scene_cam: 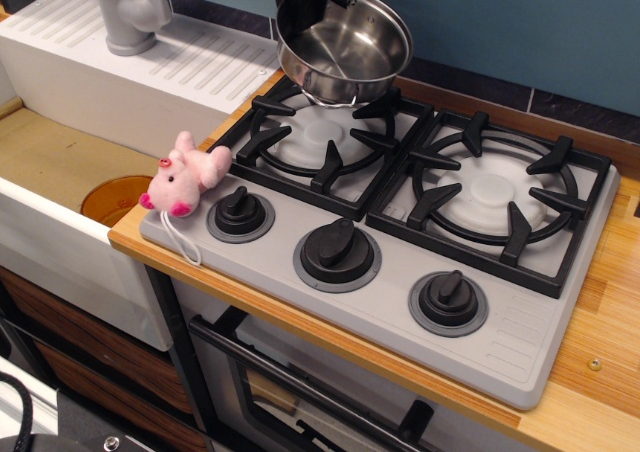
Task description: Put pan on stove and put stuffedpig in pan
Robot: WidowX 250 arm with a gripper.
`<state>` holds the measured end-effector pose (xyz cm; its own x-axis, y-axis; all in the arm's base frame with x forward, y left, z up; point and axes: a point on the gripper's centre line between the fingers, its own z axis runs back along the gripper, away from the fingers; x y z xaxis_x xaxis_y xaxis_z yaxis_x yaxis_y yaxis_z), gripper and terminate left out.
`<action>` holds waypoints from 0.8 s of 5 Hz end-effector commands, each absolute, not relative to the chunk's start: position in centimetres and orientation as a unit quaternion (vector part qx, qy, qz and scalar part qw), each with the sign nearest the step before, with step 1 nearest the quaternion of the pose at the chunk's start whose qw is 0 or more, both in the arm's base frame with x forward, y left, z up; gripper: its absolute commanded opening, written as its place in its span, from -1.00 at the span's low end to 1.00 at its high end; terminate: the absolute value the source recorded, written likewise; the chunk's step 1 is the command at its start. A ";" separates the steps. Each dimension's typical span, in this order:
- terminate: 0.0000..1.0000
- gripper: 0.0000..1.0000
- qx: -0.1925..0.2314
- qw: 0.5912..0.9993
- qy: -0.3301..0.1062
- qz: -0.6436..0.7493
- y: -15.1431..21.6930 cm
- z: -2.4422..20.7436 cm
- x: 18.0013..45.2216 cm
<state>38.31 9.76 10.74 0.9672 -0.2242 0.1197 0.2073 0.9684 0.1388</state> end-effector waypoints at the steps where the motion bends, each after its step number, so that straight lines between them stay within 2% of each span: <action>1: -1.00 -1.00 0.064 0.986 -0.103 -0.112 11.2 10.3 38.9; 2: -1.00 -1.00 0.067 0.985 -0.110 -0.118 11.7 9.6 38.6; 3: -1.00 1.00 0.068 0.984 -0.113 -0.122 11.8 9.2 38.7; 4: -1.00 1.00 0.068 0.983 -0.116 -0.123 11.7 9.2 38.9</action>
